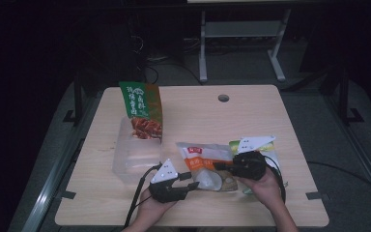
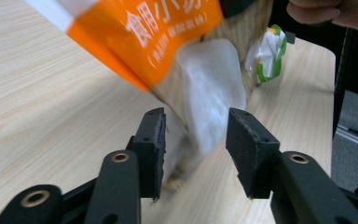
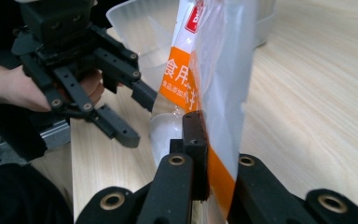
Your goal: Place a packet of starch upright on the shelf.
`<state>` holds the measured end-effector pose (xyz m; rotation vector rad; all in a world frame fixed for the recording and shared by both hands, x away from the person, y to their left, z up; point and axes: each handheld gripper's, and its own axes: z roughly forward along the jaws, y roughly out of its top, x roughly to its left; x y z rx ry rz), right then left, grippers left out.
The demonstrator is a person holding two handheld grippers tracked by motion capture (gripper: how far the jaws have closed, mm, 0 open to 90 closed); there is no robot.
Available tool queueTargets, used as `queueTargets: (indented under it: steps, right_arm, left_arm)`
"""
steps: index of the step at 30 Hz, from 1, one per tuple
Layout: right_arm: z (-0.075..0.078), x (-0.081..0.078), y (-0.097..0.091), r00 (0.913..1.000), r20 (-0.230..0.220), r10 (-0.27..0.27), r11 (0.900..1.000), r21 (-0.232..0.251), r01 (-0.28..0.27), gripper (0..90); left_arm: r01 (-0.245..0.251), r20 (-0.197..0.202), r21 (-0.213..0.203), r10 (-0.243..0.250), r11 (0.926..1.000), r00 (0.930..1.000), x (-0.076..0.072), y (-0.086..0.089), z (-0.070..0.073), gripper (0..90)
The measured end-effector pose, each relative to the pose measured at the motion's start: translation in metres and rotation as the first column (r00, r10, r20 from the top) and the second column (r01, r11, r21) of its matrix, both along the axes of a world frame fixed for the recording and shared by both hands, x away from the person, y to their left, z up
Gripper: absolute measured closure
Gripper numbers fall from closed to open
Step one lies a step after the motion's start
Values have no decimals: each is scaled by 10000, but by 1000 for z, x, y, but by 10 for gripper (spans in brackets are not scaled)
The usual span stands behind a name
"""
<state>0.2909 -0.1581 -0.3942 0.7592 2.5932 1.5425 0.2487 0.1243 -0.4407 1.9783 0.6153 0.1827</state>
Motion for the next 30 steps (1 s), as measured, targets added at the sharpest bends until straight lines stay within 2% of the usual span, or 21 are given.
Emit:
queueTargets:
  steps: [1, 8, 11, 13, 16, 18, 24, 30]
  right_arm:
    - [2, 0, -2, 9999, 73, -150, 9999, 44, 150, 896]
    - [10, 2, -5, 9983, 278, -519, 9986, 49, 518, 897]
    - [16, 6, -2, 9965, 427, -724, 9974, -16, 725, 897]
    - [22, 13, 2, 9952, 510, -834, 9965, 134, 828, 897]
    - [26, 18, 4, 9949, 524, -867, 9959, 303, 852, 897]
    - [30, 24, 7, 9951, 500, -856, 9957, 411, 836, 897]
    - [45, 35, 25, 9959, 474, -768, 9967, 311, 754, 898]
    - [53, 45, 38, 9966, 509, -651, 9965, 560, 622, 898]
  left_arm:
    - [-1, 51, -26, 1, 10000, 10000, -1, 0, 1, 540]
    - [42, 146, 100, -43, 9999, 9999, -4, 4, 4, 522]
    - [71, 92, 129, -72, 9999, 9999, -5, 5, 3, 521]
    - [153, 123, 257, -156, 9996, 9998, -7, 4, 3, 513]
    - [282, 39, 220, -283, 9994, 9996, -8, 3, 2, 510]
    - [343, 100, 334, -347, 9989, 9993, -8, 3, 2, 504]
    - [460, 133, 432, -466, 9980, 9988, -12, 0, 2, 502]
    - [573, 92, 378, -577, 9976, 9983, -12, 1, 1, 493]
